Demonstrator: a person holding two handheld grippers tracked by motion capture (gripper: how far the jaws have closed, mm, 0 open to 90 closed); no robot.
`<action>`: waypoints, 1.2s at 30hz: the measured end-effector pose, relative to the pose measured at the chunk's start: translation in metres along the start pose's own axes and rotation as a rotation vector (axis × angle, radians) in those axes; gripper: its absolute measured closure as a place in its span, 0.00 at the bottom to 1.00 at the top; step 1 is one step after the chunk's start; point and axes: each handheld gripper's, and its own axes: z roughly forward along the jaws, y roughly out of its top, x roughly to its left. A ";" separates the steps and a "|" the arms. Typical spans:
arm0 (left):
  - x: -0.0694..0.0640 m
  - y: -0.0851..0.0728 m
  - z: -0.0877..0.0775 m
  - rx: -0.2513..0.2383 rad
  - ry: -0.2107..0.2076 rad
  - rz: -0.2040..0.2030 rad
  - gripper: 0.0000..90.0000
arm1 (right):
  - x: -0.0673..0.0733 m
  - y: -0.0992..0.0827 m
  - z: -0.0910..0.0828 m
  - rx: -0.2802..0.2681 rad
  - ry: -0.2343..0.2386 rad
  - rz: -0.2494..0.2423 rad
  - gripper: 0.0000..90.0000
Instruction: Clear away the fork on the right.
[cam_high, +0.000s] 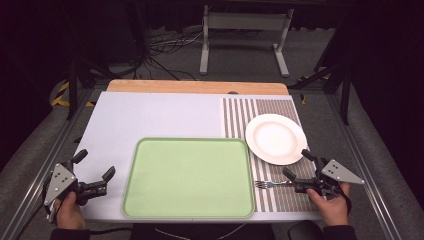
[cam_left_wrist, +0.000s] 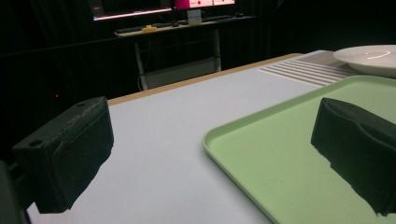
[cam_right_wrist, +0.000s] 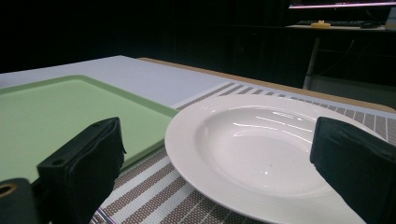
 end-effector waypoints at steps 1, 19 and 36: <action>0.000 0.000 0.000 0.000 0.000 0.002 0.00 | 0.000 0.000 0.000 -0.001 0.001 -0.002 0.04; 0.000 0.000 0.000 0.004 0.001 0.003 0.00 | 0.000 0.000 0.001 -0.004 0.016 -0.004 0.04; 0.001 0.000 -0.002 0.010 0.012 -0.003 0.00 | 0.003 0.036 0.034 -0.008 0.063 -0.020 0.04</action>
